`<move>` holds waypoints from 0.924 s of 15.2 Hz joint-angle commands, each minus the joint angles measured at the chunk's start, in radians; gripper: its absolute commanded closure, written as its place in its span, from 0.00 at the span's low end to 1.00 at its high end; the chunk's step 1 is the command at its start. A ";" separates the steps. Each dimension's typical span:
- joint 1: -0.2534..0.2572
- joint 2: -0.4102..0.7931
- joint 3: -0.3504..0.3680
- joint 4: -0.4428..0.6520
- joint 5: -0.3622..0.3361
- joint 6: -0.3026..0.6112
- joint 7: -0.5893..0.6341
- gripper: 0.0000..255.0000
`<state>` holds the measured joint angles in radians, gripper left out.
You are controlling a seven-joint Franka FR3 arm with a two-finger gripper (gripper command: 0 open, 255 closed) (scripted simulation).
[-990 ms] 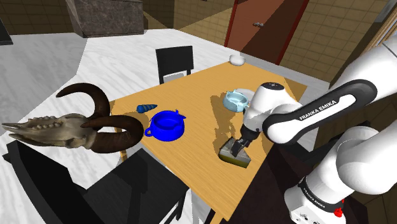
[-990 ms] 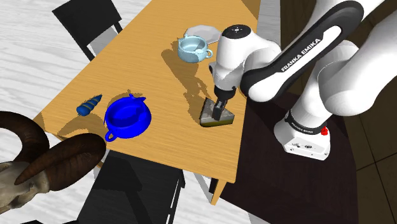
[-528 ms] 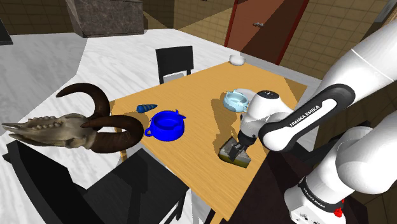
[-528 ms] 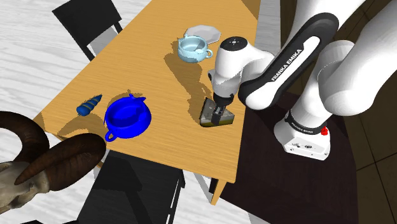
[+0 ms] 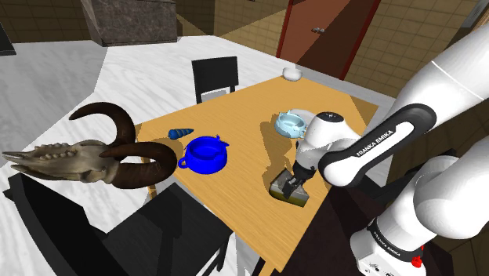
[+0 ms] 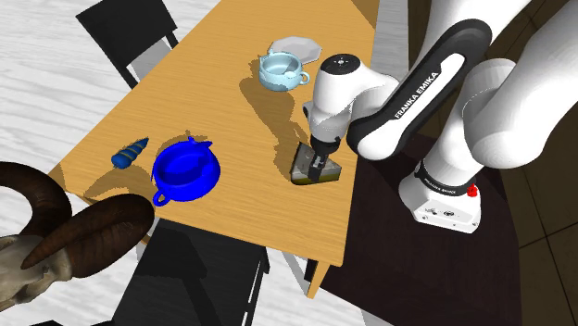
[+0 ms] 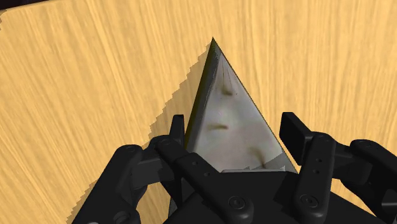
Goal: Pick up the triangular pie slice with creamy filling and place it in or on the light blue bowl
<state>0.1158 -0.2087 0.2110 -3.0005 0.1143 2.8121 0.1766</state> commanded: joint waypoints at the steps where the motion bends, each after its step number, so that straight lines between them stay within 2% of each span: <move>1: 0.000 0.001 0.000 0.000 0.000 0.000 0.000 1.00; 8: 0.000 0.001 0.000 0.000 0.000 0.000 0.000 1.00; 14: 0.017 -0.138 -0.014 0.004 0.019 -0.143 -0.013 1.00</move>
<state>0.1312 -0.3216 0.1998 -2.9988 0.1310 2.6969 0.1657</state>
